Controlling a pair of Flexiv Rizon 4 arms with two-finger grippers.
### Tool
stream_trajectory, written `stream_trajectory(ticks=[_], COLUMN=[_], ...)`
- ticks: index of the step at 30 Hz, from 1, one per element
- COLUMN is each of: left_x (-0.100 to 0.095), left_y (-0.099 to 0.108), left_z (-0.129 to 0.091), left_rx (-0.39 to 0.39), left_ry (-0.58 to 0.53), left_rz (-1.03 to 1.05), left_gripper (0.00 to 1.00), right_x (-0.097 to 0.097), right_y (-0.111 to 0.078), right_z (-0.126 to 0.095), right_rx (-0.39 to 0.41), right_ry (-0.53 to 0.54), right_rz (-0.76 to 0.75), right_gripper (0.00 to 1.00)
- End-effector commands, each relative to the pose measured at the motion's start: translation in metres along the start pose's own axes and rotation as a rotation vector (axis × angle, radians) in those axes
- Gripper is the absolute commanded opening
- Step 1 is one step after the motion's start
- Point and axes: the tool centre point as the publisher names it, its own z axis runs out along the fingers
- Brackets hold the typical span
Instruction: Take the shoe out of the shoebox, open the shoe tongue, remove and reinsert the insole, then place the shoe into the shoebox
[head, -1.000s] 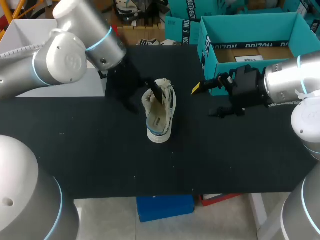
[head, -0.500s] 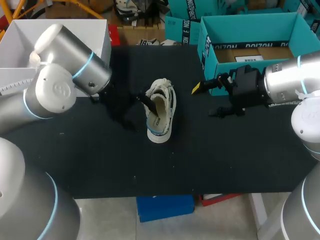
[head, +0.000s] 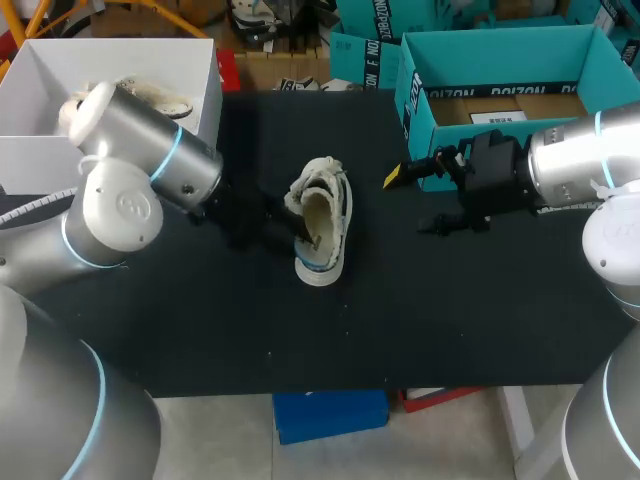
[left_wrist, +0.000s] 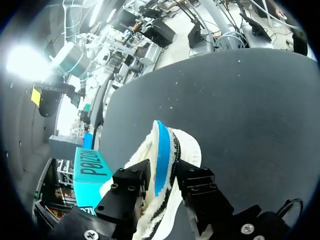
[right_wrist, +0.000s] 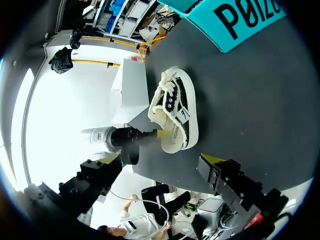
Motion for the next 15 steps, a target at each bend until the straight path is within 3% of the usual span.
stream_trajectory(ticks=[1, 3, 5, 9, 11, 15], left_x=[-0.0006, -0.0012, -0.002, -0.0024, -0.002, -0.0033], left_y=[-0.0007, -0.0007, -0.0009, -0.0016, -0.0022, -0.0044], left_z=[0.0026, 0.0025, 0.0021, 0.0008, -0.0004, -0.0024], left_rx=[-0.005, -0.004, -0.002, 0.0, 0.009, 0.012], left_ry=[-0.017, -0.02, -0.023, -0.03, -0.031, -0.049], left_rz=[-0.001, -0.002, -0.003, -0.006, -0.011, -0.016], left_gripper=[0.22, 0.13, 0.12, 0.32, 0.0, 0.0], right_x=[0.0007, 0.0007, 0.0007, 0.0007, 0.0007, 0.0007], right_y=[0.0003, 0.0003, 0.0003, 0.0003, 0.0003, 0.0003], right_z=[0.0014, 0.0014, 0.0014, 0.0014, 0.0014, 0.0014], right_rx=[0.0, 0.0, 0.0, 0.0, 0.0, 0.0], right_ry=[-0.001, -0.001, -0.001, -0.001, -0.001, -0.001], right_rz=[0.001, 0.001, 0.001, 0.001, 0.001, 0.001], right_gripper=[1.0, 1.0, 1.0, 1.0, 1.0, 1.0])
